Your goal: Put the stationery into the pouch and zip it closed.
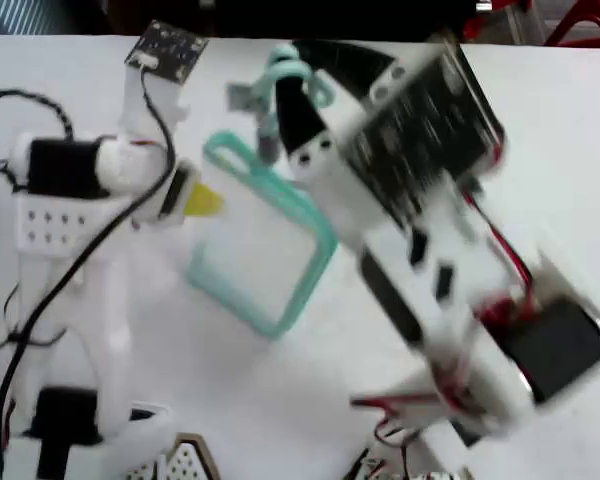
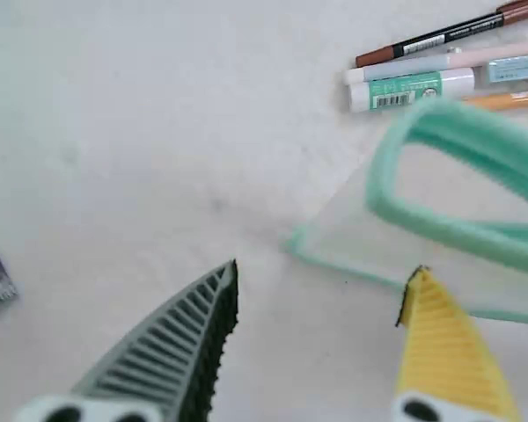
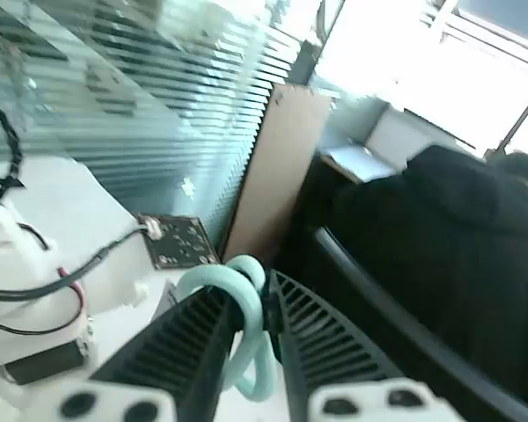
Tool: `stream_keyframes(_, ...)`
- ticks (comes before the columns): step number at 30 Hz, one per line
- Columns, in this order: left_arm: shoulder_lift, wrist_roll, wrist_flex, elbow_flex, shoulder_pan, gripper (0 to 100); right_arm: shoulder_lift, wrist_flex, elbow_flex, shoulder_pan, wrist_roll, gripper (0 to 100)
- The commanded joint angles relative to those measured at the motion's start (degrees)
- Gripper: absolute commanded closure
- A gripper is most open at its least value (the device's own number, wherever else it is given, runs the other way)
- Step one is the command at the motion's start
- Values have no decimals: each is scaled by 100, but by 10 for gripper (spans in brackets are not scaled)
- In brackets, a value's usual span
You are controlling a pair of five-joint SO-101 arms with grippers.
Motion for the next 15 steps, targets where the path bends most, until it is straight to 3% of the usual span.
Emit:
stream_keyframes(1,-1059,-774,26,369,-31,686,-549,136,9,-629,62,981)
stream_keyframes(8,-2826,-2207,-158,1477,-57,662,-1200,127,985,-743,97,981)
stream_keyframes(15,-3934,-1873,-800,2567,-154,664,-1552,110,1864,-523,97,981)
